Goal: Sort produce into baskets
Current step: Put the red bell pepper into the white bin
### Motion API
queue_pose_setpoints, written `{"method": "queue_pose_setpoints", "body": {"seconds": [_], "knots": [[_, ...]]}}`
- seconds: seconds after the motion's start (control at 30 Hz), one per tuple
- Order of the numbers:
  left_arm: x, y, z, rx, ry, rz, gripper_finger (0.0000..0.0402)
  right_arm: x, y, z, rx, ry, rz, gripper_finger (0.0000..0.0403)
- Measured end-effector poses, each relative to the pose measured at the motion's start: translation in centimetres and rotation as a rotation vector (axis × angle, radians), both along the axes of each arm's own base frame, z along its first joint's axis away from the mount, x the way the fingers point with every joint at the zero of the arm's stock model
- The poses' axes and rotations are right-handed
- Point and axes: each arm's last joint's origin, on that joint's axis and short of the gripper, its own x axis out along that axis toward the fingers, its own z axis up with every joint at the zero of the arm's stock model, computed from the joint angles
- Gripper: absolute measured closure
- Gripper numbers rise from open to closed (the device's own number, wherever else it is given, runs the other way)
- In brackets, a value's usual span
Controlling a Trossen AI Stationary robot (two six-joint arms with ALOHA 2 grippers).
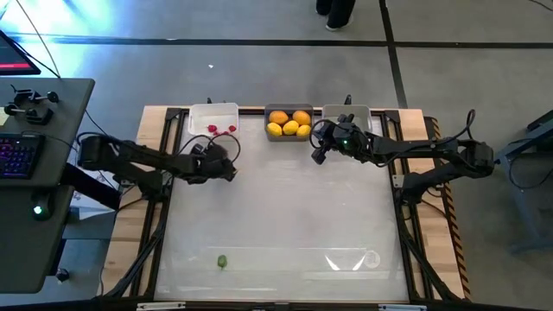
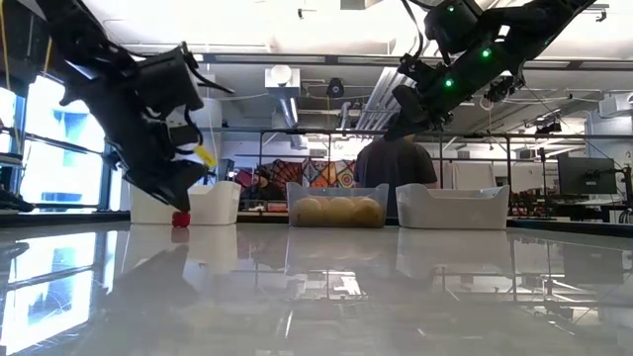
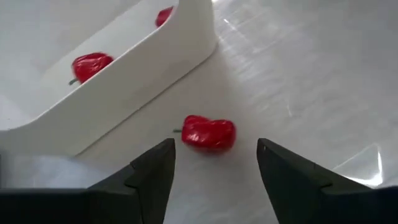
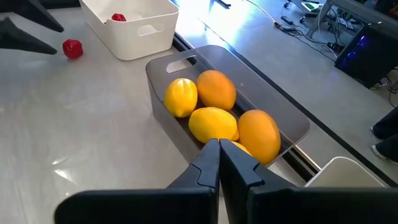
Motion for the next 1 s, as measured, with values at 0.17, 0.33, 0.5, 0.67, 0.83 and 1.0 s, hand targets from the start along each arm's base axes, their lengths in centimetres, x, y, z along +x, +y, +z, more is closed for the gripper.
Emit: {"method": "queue_pose_setpoints", "body": {"seconds": [0.17,0.33,0.5,0.67,0.83,1.0], "knots": [[0.6,0.6,-0.7,0.003,0.018,-0.025,0.0189,0.0,0.0,0.0,0.0,0.0,0.0,0.0403],[0.5,1.6,-1.4,-0.051,0.04,-0.001,0.0211,0.0,0.0,0.0,0.001,0.004,-0.001,0.0403],[0.4,1.8,-1.5,-0.055,0.055,-0.011,0.0265,0.0,0.0,0.0,0.001,0.006,-0.001,0.0403],[0.4,1.6,-0.8,-0.041,0.056,-0.054,0.0341,0.0,0.0,-0.1,0.001,0.006,-0.001,0.0403],[0.2,1.4,0.9,-0.017,-0.003,-0.087,0.0397,0.0,0.0,-0.1,0.001,0.007,-0.001,0.0403],[-0.9,1.3,3.5,0.011,-0.074,-0.12,0.0395,0.0,0.0,-0.1,0.001,0.007,-0.001,0.0403]]}}
